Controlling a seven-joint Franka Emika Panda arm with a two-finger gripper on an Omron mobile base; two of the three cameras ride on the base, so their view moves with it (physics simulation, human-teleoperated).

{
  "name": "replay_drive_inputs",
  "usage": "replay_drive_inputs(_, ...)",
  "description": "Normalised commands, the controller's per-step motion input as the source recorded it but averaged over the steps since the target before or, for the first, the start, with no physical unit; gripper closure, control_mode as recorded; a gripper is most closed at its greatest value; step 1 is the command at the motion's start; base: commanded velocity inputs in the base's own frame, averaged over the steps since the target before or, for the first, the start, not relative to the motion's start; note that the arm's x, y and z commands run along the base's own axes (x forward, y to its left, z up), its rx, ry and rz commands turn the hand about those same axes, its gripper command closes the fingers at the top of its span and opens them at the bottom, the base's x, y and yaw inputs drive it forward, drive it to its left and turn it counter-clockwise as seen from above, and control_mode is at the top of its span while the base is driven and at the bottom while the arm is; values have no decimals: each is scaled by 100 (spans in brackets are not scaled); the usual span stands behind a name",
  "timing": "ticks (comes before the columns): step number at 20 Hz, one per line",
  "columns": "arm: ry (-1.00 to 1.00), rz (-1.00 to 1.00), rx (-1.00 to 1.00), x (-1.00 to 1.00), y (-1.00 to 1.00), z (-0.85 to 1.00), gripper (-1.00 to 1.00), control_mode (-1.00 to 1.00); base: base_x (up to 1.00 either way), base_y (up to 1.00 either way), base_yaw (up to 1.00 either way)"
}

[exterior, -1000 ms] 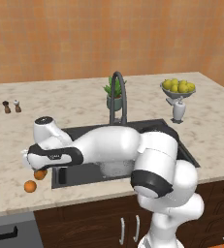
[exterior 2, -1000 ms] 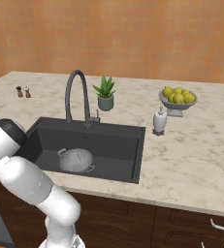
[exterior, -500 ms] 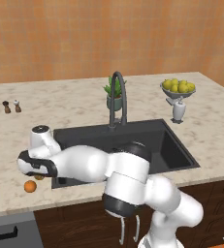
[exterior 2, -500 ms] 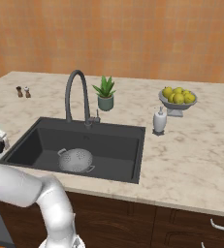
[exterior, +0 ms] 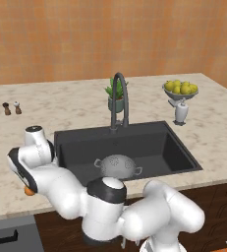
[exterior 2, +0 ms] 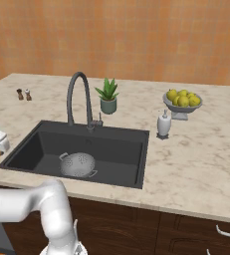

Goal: Put the colander in the sink, put the apple, tangerine, peach in the colander, and turn on the sink faucet and pour water over the colander.

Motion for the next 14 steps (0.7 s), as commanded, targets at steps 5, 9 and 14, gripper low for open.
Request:
replay_drive_inputs(5,0,0,0,0,0,-49,100,-100,0,0,0)
replay_drive_inputs(9,0,0,0,0,-4,-36,100,-100,0,0,0)
replay_drive_inputs(14,0,4,0,-33,-63,21,100,-100,0,0,0)
